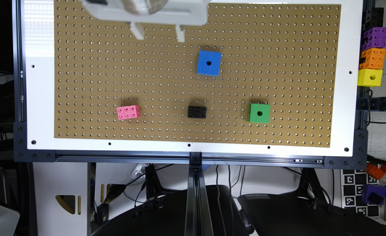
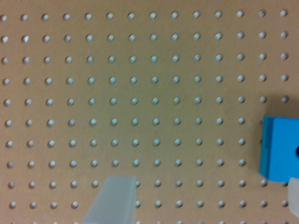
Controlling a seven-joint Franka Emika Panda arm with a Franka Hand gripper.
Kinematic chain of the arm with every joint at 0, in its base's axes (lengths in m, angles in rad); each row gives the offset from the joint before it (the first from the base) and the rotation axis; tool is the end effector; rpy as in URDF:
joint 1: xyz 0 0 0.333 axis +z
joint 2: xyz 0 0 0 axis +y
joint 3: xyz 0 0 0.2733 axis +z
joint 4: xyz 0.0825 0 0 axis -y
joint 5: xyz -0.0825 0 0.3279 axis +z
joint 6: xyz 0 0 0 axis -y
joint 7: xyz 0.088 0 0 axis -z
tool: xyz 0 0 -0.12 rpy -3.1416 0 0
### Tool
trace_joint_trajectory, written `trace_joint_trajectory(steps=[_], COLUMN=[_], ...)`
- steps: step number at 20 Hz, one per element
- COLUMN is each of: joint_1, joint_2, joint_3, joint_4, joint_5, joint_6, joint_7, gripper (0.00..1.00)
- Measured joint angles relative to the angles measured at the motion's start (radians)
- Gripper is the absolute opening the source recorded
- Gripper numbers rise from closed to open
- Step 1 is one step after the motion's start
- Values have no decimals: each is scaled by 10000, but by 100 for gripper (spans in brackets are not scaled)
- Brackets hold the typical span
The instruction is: Pick up pink block.
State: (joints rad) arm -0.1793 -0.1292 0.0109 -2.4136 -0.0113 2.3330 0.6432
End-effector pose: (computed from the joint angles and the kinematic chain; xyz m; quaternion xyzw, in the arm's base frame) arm 0.4359 -0.0744 0.3468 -0.9200 0.3912 -0.0248 0.0010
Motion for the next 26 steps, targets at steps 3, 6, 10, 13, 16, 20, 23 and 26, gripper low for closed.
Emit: trace_joint_trajectory(steps=[3, 6, 10, 13, 16, 20, 23, 26], joint_1=[-130, -309, -624, -914, -990, -1122, -1324, -1447], joint_2=[674, 1187, 1567, 1951, 2361, 2670, 2853, 3091], joint_3=[-1, -1, -2, -2, -3, -3, -4, -3], joint_4=[649, 1171, 1670, 2142, 2578, 2950, 3195, 3511], joint_5=[-1, -1, -4, -4, -4, -10, -10, -10], joint_6=[0, -7, -9, -20, -22, -35, -46, -52], joint_7=[-117, -292, -596, -898, -966, -1070, -1282, -1397], gripper=[100, 100, 100, 100, 100, 100, 100, 100])
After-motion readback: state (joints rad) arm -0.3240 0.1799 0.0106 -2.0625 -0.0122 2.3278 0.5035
